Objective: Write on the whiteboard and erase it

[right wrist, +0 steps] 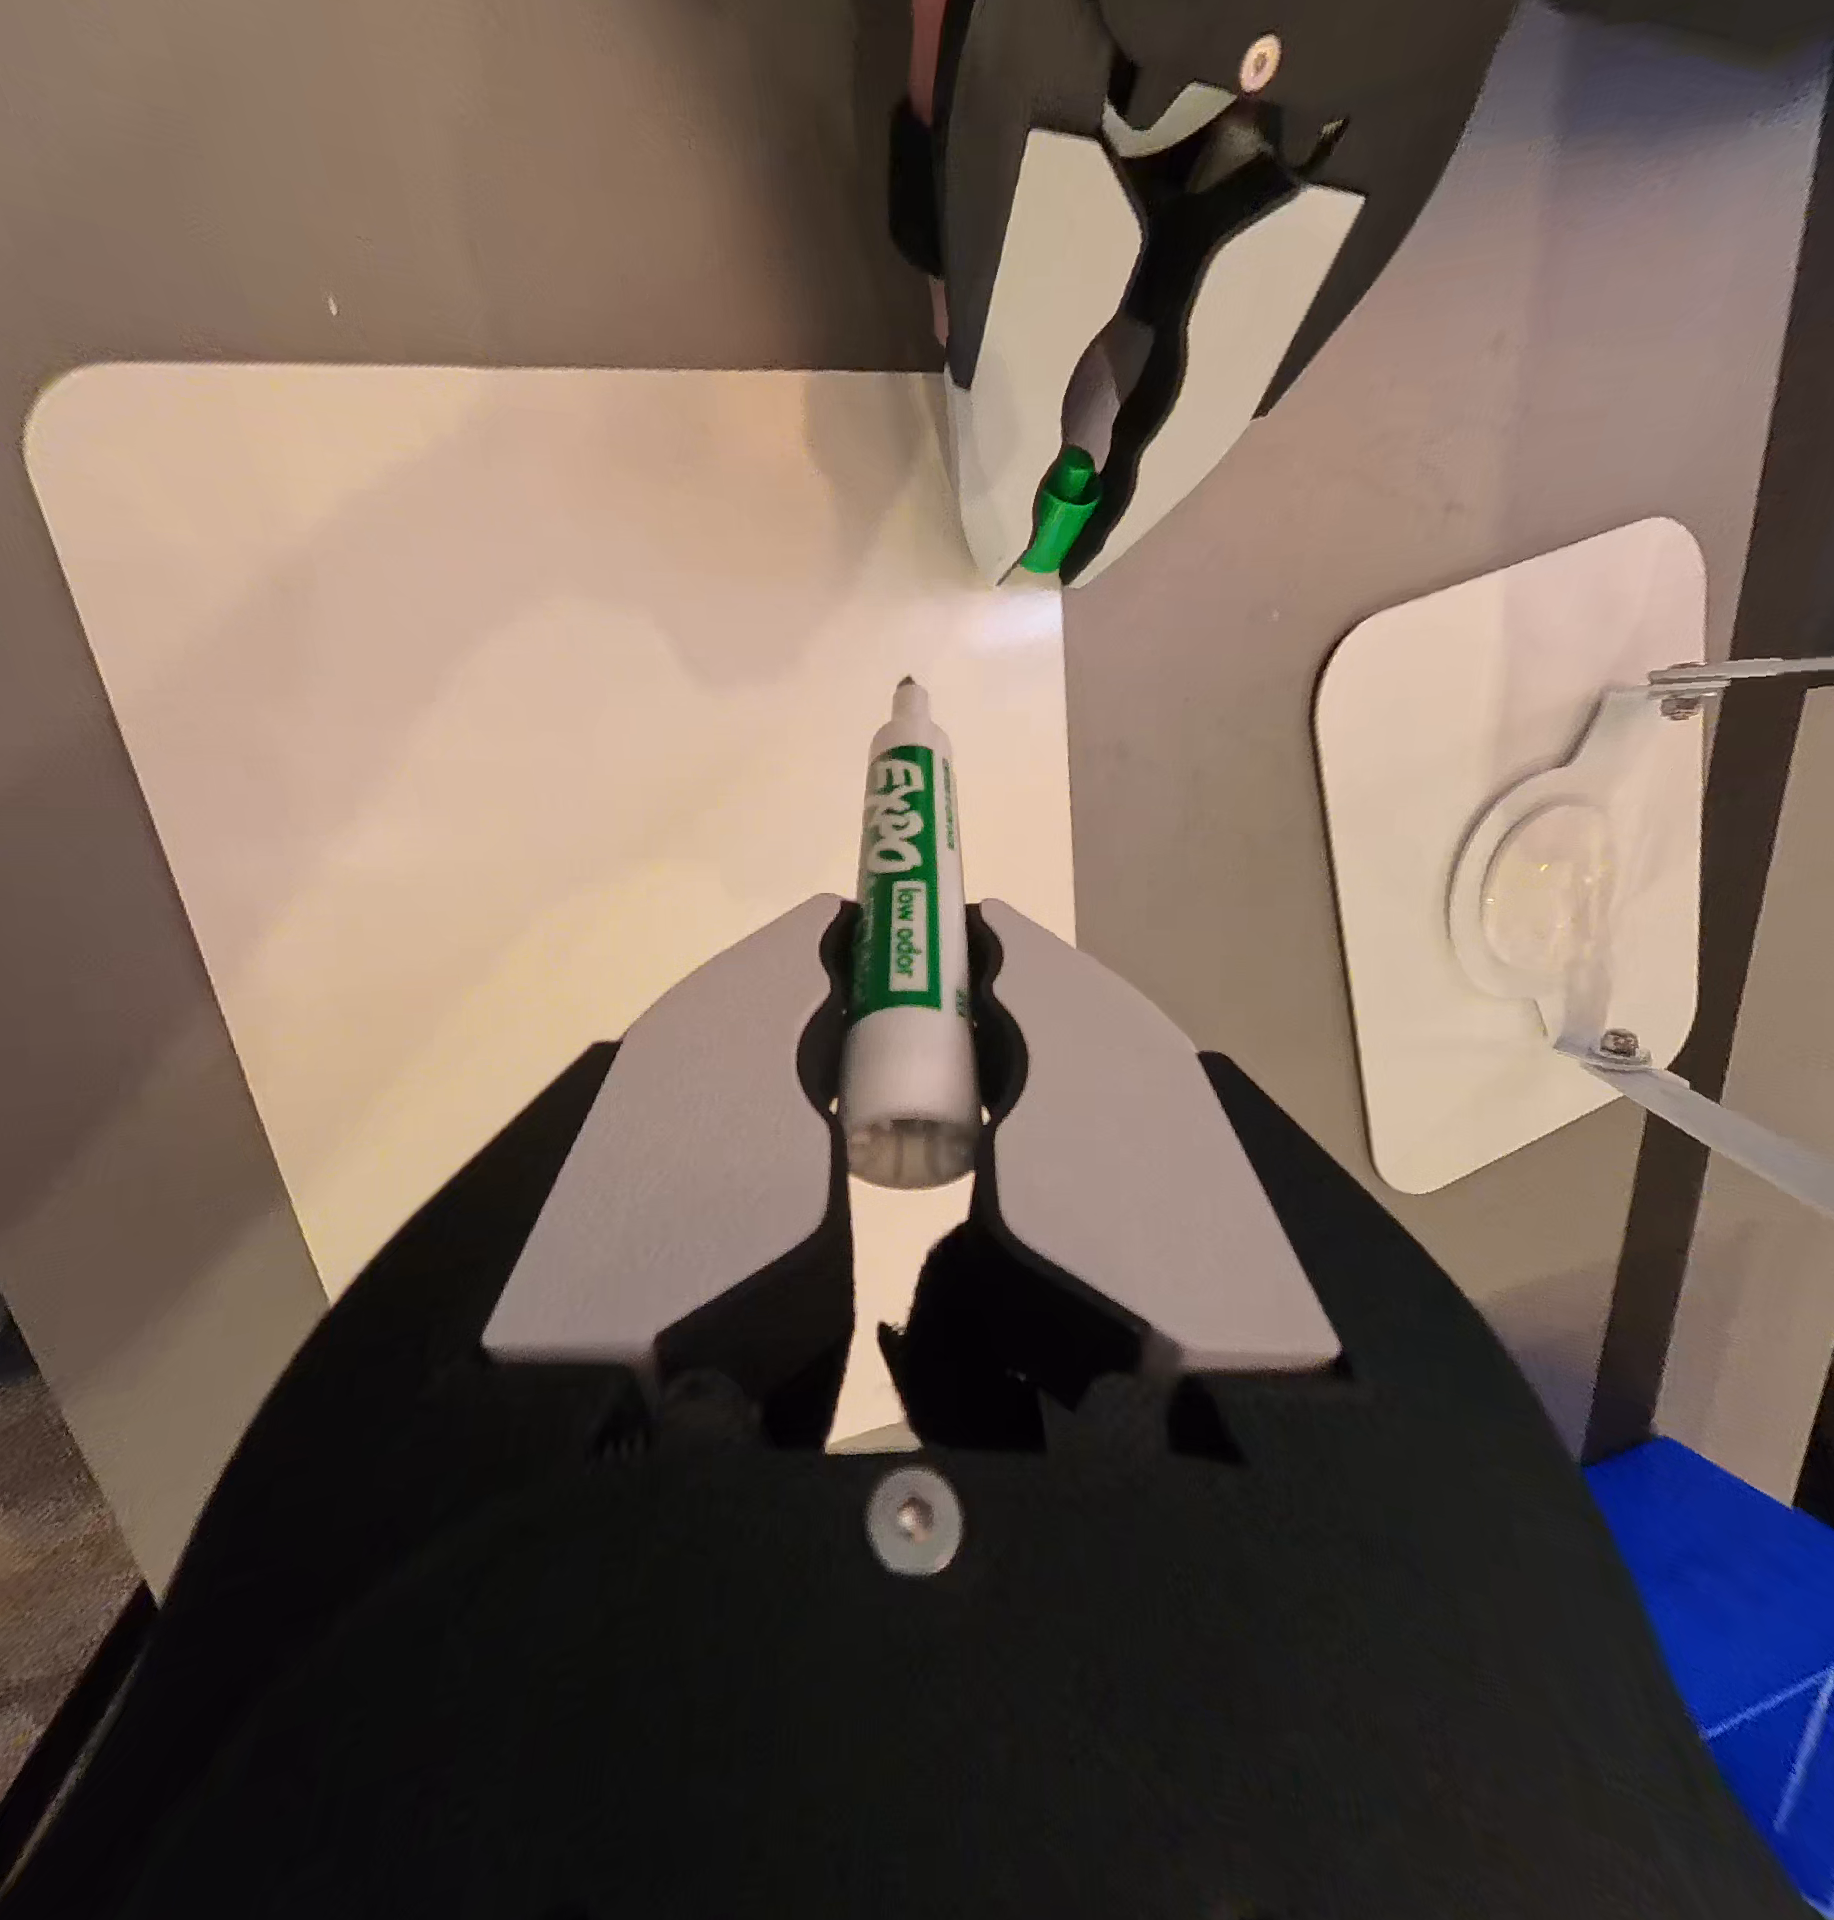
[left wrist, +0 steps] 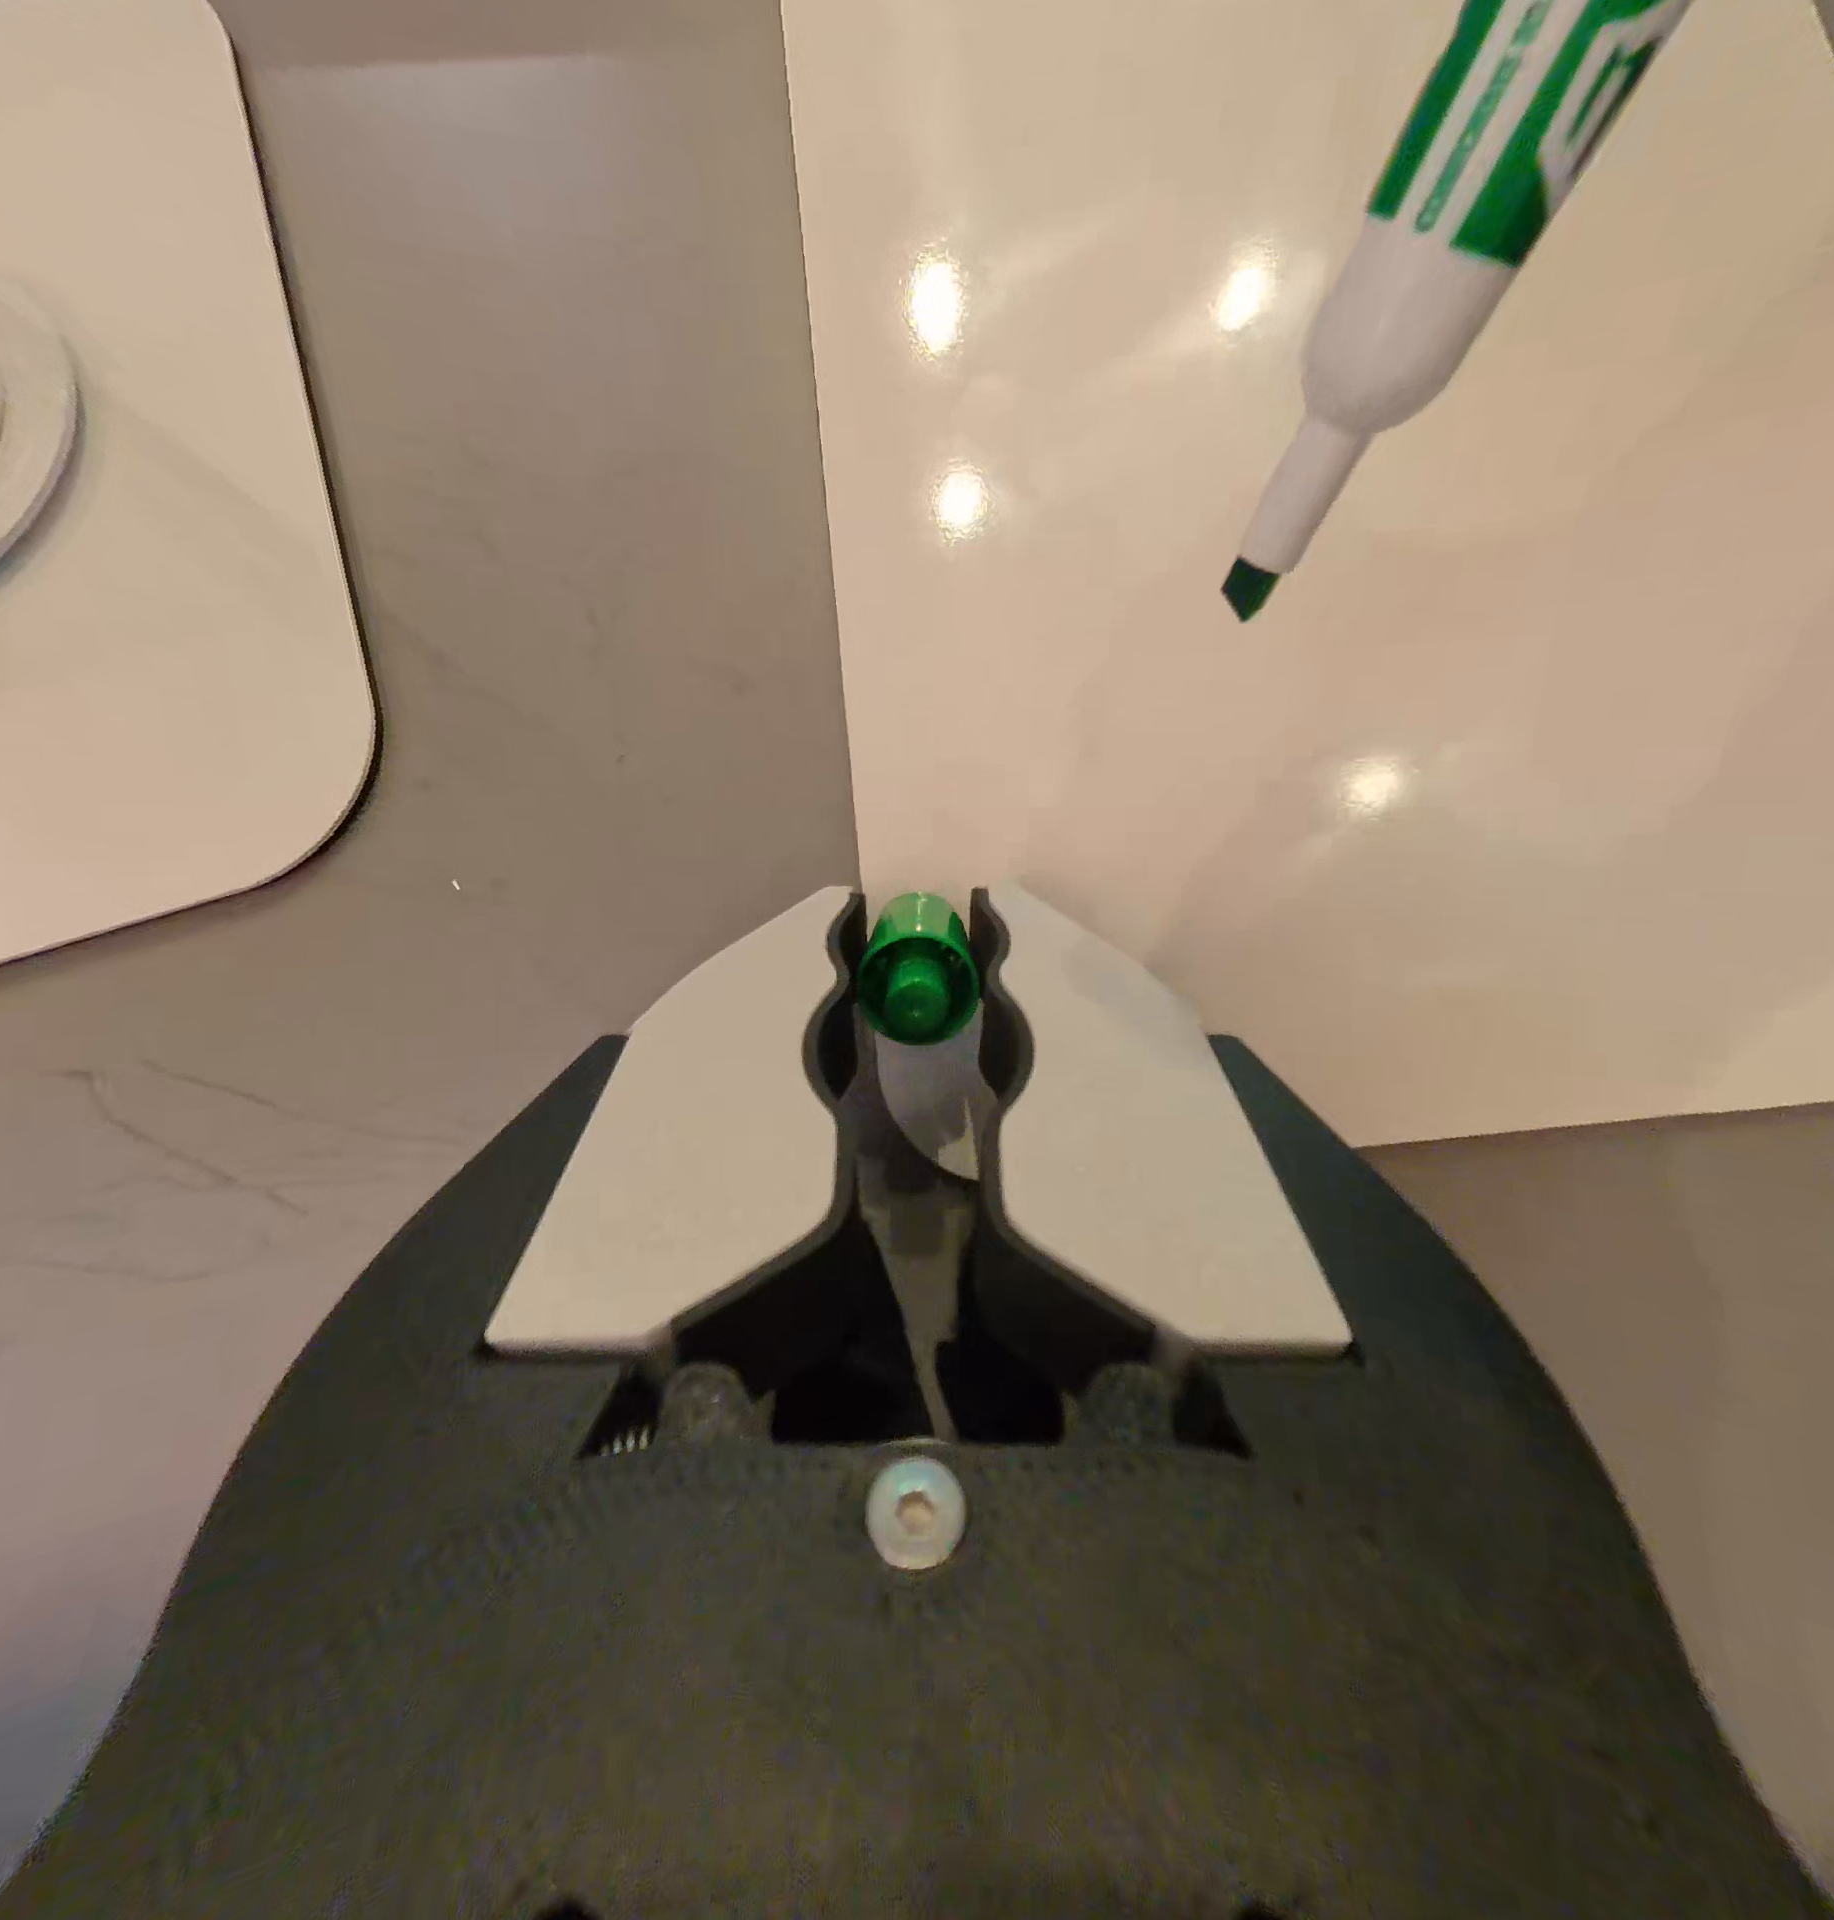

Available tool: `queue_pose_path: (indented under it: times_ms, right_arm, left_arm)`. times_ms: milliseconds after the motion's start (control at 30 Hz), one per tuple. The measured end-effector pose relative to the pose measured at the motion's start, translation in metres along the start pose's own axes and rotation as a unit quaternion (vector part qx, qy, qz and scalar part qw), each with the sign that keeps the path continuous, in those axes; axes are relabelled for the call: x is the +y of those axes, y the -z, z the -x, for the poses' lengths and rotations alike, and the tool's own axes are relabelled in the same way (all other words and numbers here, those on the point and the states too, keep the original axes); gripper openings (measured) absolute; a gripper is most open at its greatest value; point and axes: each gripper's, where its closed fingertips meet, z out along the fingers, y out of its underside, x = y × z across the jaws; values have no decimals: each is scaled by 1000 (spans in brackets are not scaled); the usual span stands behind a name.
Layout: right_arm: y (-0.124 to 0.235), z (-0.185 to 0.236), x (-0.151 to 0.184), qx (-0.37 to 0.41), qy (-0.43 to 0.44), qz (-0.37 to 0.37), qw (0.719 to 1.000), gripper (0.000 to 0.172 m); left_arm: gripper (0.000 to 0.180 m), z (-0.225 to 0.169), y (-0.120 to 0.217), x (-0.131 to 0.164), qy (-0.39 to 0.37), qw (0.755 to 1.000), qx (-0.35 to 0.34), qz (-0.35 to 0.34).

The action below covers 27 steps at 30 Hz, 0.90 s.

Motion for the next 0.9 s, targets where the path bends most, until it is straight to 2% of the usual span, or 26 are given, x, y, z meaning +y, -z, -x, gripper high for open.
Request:
queue_pose_path:
  times_ms: [333, 900]
  right_arm:
    - [-25, 1, -4, -18, 36, 72, 997, 21]
    - [-40, -4, -15, -26, 56, 99, 993, 21]
  left_arm:
    - [19, 0, 1, 1, 1, 1000, -1, -1]
    - [19, 0, 1, 1, 3, 1000, 6, -1]
